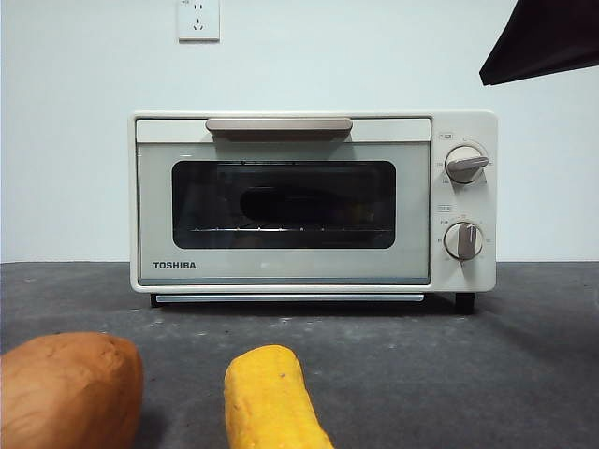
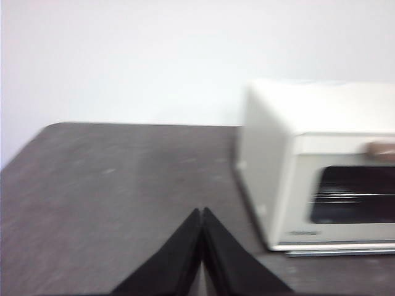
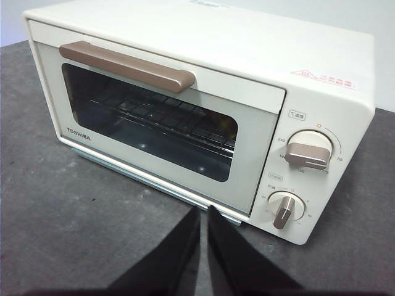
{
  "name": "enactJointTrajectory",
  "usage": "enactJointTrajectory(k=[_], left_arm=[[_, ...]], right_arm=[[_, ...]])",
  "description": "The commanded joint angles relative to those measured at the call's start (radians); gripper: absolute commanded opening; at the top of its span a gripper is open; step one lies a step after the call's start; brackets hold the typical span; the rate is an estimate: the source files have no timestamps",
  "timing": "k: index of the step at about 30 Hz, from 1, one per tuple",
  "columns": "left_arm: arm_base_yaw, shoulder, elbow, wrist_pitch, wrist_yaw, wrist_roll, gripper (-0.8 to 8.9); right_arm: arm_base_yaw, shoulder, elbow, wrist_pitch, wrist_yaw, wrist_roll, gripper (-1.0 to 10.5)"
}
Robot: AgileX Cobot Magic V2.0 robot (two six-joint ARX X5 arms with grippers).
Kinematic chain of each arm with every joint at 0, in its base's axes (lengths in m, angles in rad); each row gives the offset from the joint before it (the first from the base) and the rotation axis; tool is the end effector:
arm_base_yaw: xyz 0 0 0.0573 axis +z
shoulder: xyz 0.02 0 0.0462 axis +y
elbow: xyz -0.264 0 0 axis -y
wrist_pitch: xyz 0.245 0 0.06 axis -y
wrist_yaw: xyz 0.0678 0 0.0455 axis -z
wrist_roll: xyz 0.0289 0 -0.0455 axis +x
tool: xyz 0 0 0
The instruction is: Take the eggplant from the table,put the eggplant in the oven
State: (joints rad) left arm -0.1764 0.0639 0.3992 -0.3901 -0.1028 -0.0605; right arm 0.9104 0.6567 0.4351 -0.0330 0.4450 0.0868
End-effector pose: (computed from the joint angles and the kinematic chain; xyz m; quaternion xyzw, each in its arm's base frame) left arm 0.0641 -0.0084 0.2523 -0.0264 0.0282 -0.0359 0.9986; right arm 0.1043 0.1140 0.2457 -0.0377 0.1087 0.2242 0.9677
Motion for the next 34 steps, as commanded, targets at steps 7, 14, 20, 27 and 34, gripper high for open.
enactJointTrajectory(k=[7,14,20,27,34], left_arm=[[0.117,-0.061,-0.254,0.070,0.006,-0.045,0.08],[0.153,-0.061,-0.348,0.068,0.006,-0.064,0.08],[0.170,-0.061,-0.354,0.111,0.007,-0.064,0.08],[0.170,-0.061,-0.354,0.125,0.007,-0.064,0.08],[0.170,-0.061,-0.354,0.125,0.007,-0.064,0.08]], right_arm=[[0.010,0.006,0.008,0.011,0.003,0.014,0.0],[0.010,0.006,0.008,0.011,0.003,0.014,0.0],[0.010,0.006,0.008,0.010,0.003,0.014,0.0],[0.010,0.006,0.008,0.010,0.003,0.014,0.0],[0.010,0.006,0.008,0.010,0.003,0.014,0.0]])
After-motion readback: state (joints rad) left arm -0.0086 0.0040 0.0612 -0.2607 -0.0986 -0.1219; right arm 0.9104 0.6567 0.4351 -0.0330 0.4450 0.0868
